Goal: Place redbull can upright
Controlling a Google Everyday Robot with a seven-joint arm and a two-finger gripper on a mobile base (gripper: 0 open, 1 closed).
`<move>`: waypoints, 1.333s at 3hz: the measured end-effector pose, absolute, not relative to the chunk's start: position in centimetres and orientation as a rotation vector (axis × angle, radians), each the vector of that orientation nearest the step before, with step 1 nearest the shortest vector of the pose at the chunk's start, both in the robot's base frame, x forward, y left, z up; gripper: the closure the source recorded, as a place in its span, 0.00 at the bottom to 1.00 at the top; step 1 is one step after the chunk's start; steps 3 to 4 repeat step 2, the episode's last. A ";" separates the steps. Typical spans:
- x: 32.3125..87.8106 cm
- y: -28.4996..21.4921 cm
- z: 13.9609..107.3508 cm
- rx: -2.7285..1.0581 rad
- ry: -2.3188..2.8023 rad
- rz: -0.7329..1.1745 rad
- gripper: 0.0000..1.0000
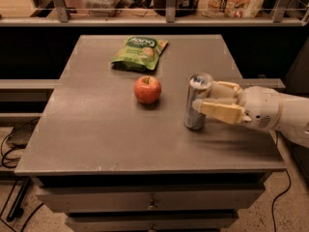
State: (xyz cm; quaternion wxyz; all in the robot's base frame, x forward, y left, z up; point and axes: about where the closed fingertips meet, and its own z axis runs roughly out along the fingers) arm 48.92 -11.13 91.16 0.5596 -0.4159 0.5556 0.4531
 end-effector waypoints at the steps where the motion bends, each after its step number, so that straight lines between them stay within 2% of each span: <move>1: 48.6 -11.0 90.5 -0.971 1.324 1.075 0.00; 4: 48.6 -11.0 90.5 -0.971 1.325 1.076 0.00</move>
Offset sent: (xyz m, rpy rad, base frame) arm -0.0030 0.0011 -0.0058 -0.0004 0.0149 -0.0031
